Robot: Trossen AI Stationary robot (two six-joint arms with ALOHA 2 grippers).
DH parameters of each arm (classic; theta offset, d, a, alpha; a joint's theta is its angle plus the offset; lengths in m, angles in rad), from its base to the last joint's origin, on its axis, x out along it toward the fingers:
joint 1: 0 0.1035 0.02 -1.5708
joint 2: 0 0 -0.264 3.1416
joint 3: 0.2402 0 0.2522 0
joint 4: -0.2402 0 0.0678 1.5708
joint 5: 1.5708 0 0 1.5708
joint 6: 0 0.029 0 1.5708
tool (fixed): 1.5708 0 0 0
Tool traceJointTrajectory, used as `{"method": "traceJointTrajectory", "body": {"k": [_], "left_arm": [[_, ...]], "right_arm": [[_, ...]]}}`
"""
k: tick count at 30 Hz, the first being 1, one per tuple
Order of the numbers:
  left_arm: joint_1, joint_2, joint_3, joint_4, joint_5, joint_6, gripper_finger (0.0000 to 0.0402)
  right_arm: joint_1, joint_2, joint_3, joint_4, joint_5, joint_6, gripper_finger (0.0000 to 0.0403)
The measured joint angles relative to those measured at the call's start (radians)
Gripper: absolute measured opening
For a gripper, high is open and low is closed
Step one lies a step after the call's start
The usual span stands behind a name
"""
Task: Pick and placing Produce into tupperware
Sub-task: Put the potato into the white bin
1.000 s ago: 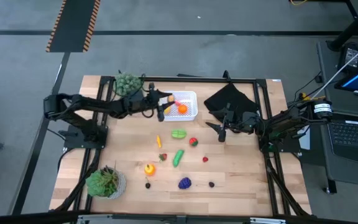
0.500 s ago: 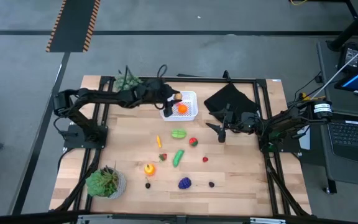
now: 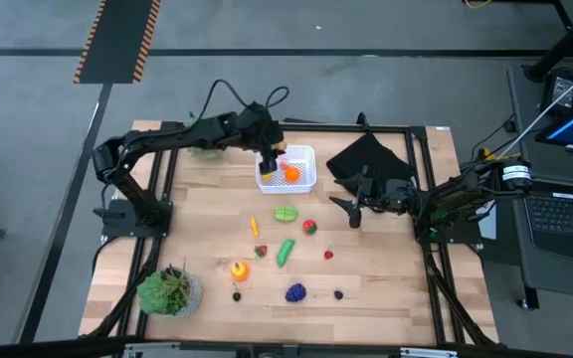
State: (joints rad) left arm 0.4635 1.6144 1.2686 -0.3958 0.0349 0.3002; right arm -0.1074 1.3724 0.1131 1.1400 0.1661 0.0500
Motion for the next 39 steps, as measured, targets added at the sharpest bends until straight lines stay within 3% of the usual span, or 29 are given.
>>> {"method": "traceJointTrajectory", "body": {"k": [9, 20, 39], "left_arm": [[0.009, 0.108, 0.164, -0.187, 0.013, 0.051, 0.0174], [-0.007, 0.147, 0.172, -0.293, 0.073, 0.045, 0.0174], [-0.054, 0.326, 0.173, -0.236, 0.091, 0.050, 0.0189]], "right_arm": [[0.000, 0.000, 0.000, -0.012, 0.000, 0.002, 0.0278], [0.000, 0.000, 0.000, -0.022, 0.000, 0.002, 0.0278], [0.000, 0.000, 0.000, -0.027, -0.002, 0.021, 0.0278]]}}
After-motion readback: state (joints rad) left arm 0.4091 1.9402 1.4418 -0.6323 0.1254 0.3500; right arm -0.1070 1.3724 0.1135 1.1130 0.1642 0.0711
